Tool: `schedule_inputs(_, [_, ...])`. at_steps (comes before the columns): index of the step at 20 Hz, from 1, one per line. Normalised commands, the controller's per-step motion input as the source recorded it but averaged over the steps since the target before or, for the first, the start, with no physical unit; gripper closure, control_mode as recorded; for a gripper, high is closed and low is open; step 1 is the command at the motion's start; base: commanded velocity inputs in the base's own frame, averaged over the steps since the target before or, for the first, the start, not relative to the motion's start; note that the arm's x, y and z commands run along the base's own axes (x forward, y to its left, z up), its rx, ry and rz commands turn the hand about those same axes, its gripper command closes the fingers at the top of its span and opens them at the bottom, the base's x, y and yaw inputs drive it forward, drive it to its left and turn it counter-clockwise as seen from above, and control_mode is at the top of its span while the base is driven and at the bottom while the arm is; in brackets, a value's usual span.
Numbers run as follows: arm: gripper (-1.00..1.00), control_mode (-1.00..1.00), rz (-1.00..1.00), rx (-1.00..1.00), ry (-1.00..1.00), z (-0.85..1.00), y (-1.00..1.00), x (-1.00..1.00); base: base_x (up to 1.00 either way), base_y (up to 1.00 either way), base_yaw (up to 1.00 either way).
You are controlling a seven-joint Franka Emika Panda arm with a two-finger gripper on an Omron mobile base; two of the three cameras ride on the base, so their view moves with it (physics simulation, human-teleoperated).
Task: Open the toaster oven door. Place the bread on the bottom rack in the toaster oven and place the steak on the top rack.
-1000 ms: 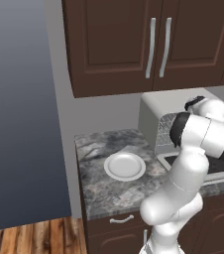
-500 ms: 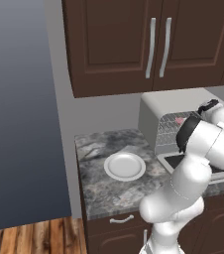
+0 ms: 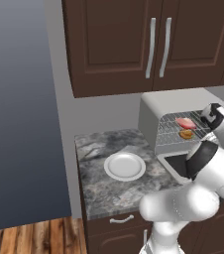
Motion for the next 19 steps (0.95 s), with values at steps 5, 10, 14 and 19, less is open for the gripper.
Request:
schedule_inputs(5, [-1.0,-1.0,0.0,-0.07,0.28,0.17,0.28,-0.63,0.0,0.0,0.0])
schedule_inputs(10, [-1.0,-1.0,-0.03,-0.02,0.19,0.12,0.28,-0.63,0.0,0.0,0.0])
schedule_inputs(14, [-1.0,-1.0,-0.1,0.0,0.08,0.11,0.24,-0.7,0.0,0.0,0.0])
schedule_inputs(19, [-1.0,-1.0,-0.17,0.0,0.0,0.06,0.21,-0.77,0.0,0.0,0.0])
